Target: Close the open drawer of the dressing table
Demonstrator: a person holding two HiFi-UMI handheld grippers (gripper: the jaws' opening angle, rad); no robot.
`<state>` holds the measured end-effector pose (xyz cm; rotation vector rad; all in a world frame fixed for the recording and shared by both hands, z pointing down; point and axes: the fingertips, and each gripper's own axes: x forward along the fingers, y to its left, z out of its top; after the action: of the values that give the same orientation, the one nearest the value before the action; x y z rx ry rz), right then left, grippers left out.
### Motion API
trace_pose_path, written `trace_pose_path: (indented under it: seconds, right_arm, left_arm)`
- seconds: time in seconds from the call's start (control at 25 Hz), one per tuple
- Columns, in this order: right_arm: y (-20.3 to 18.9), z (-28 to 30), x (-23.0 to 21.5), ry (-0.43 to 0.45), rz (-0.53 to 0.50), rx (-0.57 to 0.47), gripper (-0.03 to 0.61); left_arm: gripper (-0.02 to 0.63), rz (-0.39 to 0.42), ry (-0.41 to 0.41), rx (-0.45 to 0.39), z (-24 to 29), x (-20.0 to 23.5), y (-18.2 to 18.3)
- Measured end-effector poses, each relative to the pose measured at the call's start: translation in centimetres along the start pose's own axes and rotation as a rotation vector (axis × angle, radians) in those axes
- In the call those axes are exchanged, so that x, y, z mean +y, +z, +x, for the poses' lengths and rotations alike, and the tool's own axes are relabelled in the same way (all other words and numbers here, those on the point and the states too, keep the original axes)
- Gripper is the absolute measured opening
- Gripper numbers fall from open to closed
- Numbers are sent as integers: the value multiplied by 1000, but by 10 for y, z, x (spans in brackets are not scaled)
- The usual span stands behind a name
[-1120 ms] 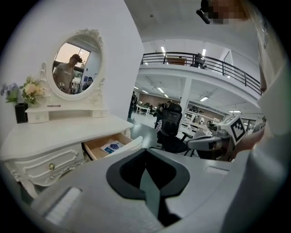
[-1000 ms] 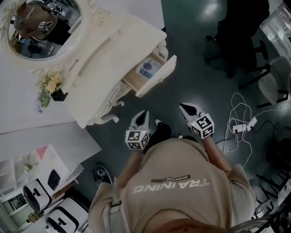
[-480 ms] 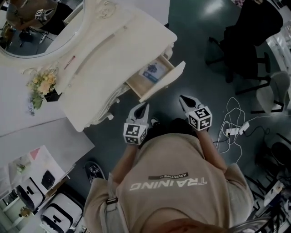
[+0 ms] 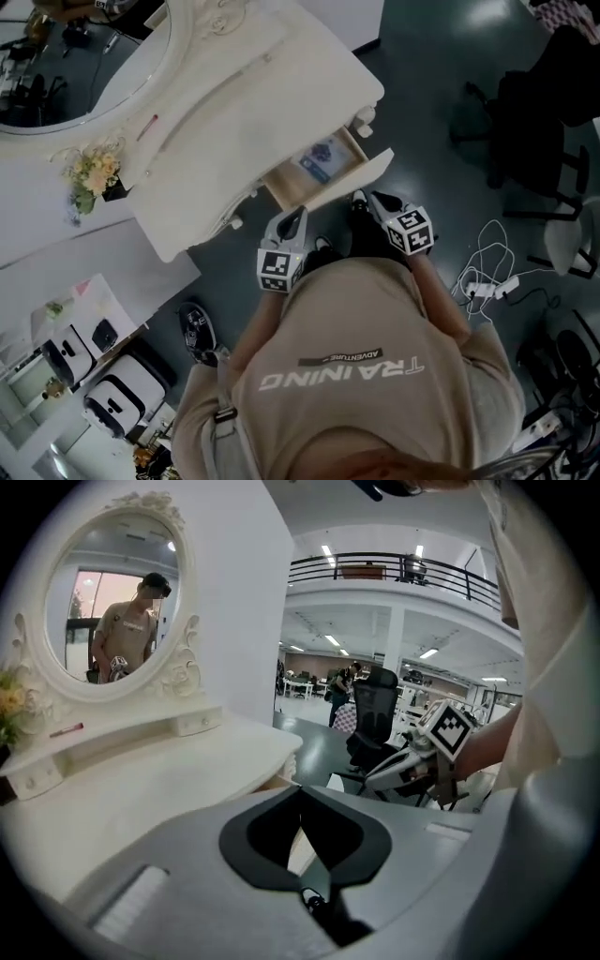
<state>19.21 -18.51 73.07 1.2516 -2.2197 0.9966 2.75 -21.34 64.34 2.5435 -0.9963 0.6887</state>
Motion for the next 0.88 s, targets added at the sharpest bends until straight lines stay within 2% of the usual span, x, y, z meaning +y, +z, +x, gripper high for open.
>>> trace_pose_path:
  seconds: [0.2, 0.32, 0.44, 0.68, 0.88]
  right_arm:
    - [-29, 44, -40, 60, -61, 221, 5]
    - [-36, 62, -38, 139, -48, 278, 4]
    - [-49, 78, -34, 187, -83, 350, 5]
    - [-70, 109, -38, 206, -49, 441, 3]
    - [-65, 121, -26, 199, -143, 506, 5]
  left_arm:
    - [8, -64, 66, 11, 26, 18, 20]
    - [8, -132, 121, 10, 34, 34, 20]
    - [8, -202, 161, 24, 34, 46, 11]
    - [8, -286, 203, 7, 29, 63, 1]
    - [8, -327, 220, -37, 18, 81, -5]
